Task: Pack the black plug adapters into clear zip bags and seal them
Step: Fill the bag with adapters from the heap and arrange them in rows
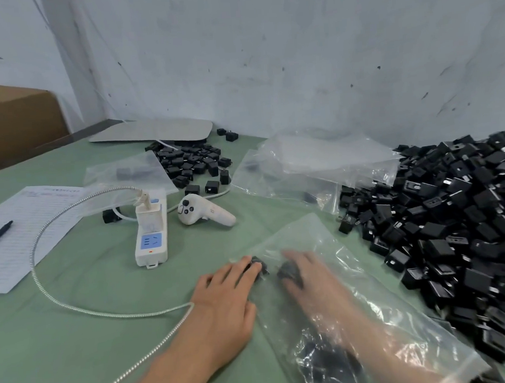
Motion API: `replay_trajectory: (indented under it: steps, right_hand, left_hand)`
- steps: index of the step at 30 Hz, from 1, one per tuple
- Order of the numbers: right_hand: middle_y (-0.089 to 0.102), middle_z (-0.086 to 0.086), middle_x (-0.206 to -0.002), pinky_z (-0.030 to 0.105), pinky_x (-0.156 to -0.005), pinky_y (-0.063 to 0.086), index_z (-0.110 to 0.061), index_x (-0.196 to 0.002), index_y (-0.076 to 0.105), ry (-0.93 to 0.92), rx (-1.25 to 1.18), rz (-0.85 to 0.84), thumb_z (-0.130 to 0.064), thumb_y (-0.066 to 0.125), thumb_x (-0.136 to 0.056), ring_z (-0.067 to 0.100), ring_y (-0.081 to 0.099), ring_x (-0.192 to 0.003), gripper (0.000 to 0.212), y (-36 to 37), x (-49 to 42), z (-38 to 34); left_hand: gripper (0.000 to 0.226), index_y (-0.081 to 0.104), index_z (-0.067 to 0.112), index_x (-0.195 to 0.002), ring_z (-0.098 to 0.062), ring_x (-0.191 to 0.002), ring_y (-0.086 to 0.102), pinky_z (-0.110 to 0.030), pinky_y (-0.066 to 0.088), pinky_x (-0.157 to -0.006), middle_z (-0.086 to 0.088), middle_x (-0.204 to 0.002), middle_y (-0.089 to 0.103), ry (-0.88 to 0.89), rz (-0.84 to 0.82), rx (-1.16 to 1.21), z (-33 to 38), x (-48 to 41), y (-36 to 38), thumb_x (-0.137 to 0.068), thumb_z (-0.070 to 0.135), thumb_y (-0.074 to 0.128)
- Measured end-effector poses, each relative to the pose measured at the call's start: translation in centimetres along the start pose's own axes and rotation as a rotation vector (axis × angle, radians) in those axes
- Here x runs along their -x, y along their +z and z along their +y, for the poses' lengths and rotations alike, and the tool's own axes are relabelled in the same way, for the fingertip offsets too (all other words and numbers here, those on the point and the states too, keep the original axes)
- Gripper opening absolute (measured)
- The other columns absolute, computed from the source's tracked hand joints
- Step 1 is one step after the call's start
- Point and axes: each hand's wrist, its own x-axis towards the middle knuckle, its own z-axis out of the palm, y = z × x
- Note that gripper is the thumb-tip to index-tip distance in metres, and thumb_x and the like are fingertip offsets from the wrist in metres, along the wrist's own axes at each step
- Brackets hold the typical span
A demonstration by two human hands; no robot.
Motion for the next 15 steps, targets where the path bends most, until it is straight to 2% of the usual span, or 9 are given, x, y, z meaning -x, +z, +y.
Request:
replay_trajectory:
  steps: [3,6,8,10,11,13,14,15]
  right_hand:
    - [0.056,-0.021,-0.115,0.010,-0.092,0.036,-0.032,-0.130,0.054,0.006,-0.042,0.103,-0.028,0.064,-0.096,0.001,0.052,-0.107,0.036,1.4,-1.5,-0.5]
    - [0.054,-0.028,-0.093,-0.001,-0.080,0.032,-0.035,-0.109,0.063,-0.008,-0.100,0.160,-0.026,0.070,-0.092,-0.018,0.050,-0.093,0.021,1.5,-2.2,-0.7]
    - [0.054,-0.028,-0.097,-0.005,-0.080,0.032,-0.027,-0.111,0.068,0.003,-0.212,0.113,-0.020,0.070,-0.093,-0.027,0.049,-0.092,0.020,1.4,-2.4,-0.3]
    - [0.057,-0.020,-0.107,0.001,-0.087,0.038,-0.020,-0.122,0.067,0.034,-0.275,0.044,-0.011,0.063,-0.097,-0.022,0.053,-0.093,0.027,0.7,-2.3,-0.4]
    - [0.060,-0.009,-0.114,0.008,-0.092,0.042,-0.014,-0.127,0.064,0.039,-0.315,0.021,-0.003,0.057,-0.098,-0.017,0.056,-0.097,0.032,0.5,-2.2,-0.4]
    - [0.059,0.009,-0.127,0.025,-0.101,0.043,-0.009,-0.138,0.054,0.046,-0.269,-0.015,0.005,0.046,-0.098,0.006,0.058,-0.112,0.043,-0.1,-2.1,-0.4]
    - [0.057,0.009,-0.130,0.031,-0.103,0.042,-0.013,-0.139,0.053,0.061,-0.220,-0.021,0.003,0.043,-0.099,0.015,0.056,-0.115,0.045,-0.4,-2.1,-0.5]
    - [0.056,0.004,-0.131,0.032,-0.103,0.042,-0.017,-0.136,0.054,0.066,-0.226,-0.011,0.001,0.044,-0.099,0.014,0.055,-0.114,0.043,-0.5,-2.1,-0.4]
  left_hand:
    - [0.059,0.066,0.022,-0.128,-0.013,-0.112,0.066,-0.036,0.056,-0.085,0.006,-0.134,0.064,-0.004,-0.010,0.026,0.0,0.1,-0.3,-0.077,0.031,0.038]
    - [0.061,0.065,0.021,-0.130,-0.014,-0.114,0.065,-0.037,0.055,-0.090,0.006,-0.137,0.062,-0.014,-0.002,0.045,0.1,0.1,-0.3,-0.078,0.031,0.035]
    - [0.060,0.066,0.021,-0.127,-0.014,-0.111,0.066,-0.035,0.055,-0.089,0.006,-0.134,0.063,-0.021,0.014,0.042,0.1,0.1,-0.4,-0.077,0.031,0.036]
    - [0.058,0.068,0.022,-0.124,-0.013,-0.106,0.068,-0.033,0.056,-0.087,0.007,-0.131,0.065,-0.032,0.016,0.050,0.1,0.2,-0.4,-0.076,0.030,0.037]
    - [0.057,0.068,0.023,-0.124,-0.012,-0.105,0.068,-0.032,0.056,-0.087,0.007,-0.130,0.066,-0.034,0.018,0.056,0.1,0.2,-0.4,-0.076,0.030,0.037]
    - [0.057,0.067,0.023,-0.124,-0.011,-0.105,0.068,-0.031,0.055,-0.087,0.008,-0.130,0.065,-0.032,0.022,0.063,0.1,0.2,-0.4,-0.076,0.030,0.037]
    - [0.057,0.068,0.024,-0.124,-0.011,-0.105,0.068,-0.031,0.055,-0.087,0.008,-0.130,0.065,-0.030,0.023,0.063,0.1,0.2,-0.4,-0.076,0.030,0.037]
    - [0.057,0.068,0.024,-0.123,-0.011,-0.104,0.068,-0.030,0.055,-0.086,0.008,-0.130,0.066,-0.029,0.026,0.060,0.1,0.1,-0.4,-0.076,0.030,0.037]
